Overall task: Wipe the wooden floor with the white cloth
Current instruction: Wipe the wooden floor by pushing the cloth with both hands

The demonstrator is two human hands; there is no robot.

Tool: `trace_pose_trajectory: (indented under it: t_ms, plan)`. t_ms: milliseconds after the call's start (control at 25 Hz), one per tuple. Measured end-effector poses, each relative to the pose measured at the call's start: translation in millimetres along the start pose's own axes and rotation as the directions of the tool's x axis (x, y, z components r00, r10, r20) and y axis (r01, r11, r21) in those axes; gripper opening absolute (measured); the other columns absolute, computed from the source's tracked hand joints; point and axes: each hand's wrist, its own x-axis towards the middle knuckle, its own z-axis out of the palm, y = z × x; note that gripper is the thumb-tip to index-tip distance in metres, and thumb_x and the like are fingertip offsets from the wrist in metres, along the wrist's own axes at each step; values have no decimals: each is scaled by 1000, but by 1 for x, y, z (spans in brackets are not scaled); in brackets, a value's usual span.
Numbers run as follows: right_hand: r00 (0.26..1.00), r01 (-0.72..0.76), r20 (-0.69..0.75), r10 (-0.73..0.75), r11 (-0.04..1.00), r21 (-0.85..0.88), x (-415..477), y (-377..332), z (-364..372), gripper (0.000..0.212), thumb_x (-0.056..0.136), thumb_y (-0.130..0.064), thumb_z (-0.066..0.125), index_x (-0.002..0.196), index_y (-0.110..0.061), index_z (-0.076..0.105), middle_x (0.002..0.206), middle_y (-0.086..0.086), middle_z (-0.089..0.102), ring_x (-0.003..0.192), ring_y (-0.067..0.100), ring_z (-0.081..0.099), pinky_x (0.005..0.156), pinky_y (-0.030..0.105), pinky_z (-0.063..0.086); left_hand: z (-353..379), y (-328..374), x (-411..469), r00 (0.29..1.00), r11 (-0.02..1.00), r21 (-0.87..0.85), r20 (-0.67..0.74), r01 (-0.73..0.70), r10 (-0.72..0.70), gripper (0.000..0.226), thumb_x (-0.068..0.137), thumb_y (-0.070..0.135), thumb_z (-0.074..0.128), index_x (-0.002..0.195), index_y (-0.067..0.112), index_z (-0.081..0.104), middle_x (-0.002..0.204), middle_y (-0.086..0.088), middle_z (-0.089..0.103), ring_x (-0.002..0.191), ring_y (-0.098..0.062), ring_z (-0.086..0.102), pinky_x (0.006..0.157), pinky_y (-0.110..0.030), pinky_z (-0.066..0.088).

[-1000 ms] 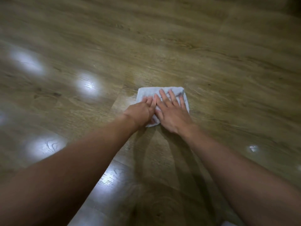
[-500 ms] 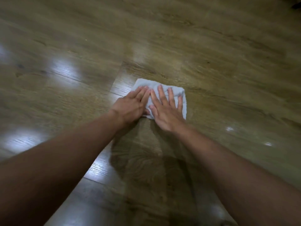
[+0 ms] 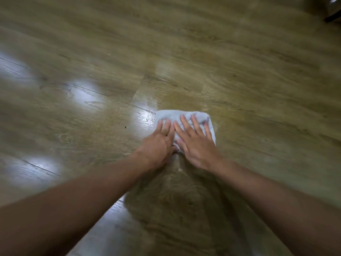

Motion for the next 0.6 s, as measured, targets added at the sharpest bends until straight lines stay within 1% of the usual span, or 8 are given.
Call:
trace_pose_trajectory:
  t_ms: [80,120,200,320,400,520,560,600]
  plan:
    - [999,-42,4,42,998,-42,-33,-9,16,58,96,-50,1,152,-34,3,161,-10,-7,146,20,-18,115,50,-15,21,18,-25,998,993,101,-10,-60,61,69,103,32,26,147,-6,-10,156,-26,-9,144,-41,-13,120,-45,-2]
    - [997,-72,2,72,995,-69,-31,-9,17,58,96,-49,1,152,-34,4,161,-10,-4,147,22,-14,115,53,-11,22,17,-21,1000,994,102,6,-31,31,68,103,28,26,146,-7,-13,155,-28,-11,144,-41,-15,120,-45,0]
    - [995,-99,-1,99,993,-56,3,-5,8,55,98,-48,7,151,-35,5,161,-10,-4,147,23,-10,115,54,-9,4,2,2,999,998,48,34,29,-31,63,103,25,25,148,-4,-8,155,-28,-10,145,-38,-11,120,-45,3]
    - [993,-101,56,100,995,13,59,10,-13,54,100,-47,15,151,-36,0,160,-10,-10,147,23,-13,113,53,-12,-24,-6,44,989,977,201,116,65,-90,59,104,27,26,151,2,2,156,-28,-7,145,-41,-7,119,-48,1]
    - [995,-100,34,99,994,35,60,14,-14,53,101,-45,14,151,-36,2,161,-10,-8,147,21,-12,115,51,-11,-31,-5,47,991,978,199,104,67,-89,58,103,24,27,151,0,4,157,-25,-3,146,-39,-4,119,-49,5]
    - [986,-139,-81,143,989,53,-10,17,7,54,100,-47,13,152,-36,4,161,-11,-5,147,17,-12,115,43,-10,-7,21,20,999,991,132,33,-35,31,56,100,13,20,148,-7,-2,156,-28,-3,145,-41,-5,120,-48,6]
    - [982,-156,-97,163,985,70,-40,15,15,54,99,-49,12,151,-36,4,161,-12,-5,147,15,-13,115,41,-11,4,35,4,993,985,118,13,-122,121,56,98,11,16,146,-11,-4,154,-33,-1,144,-45,-4,119,-49,6]
    - [977,-188,-91,194,979,75,-66,13,22,55,98,-50,10,151,-37,4,160,-14,-6,146,14,-14,114,41,-12,13,49,-10,978,970,124,6,-208,209,56,94,10,13,144,-15,3,151,-37,7,142,-49,4,119,-51,10]
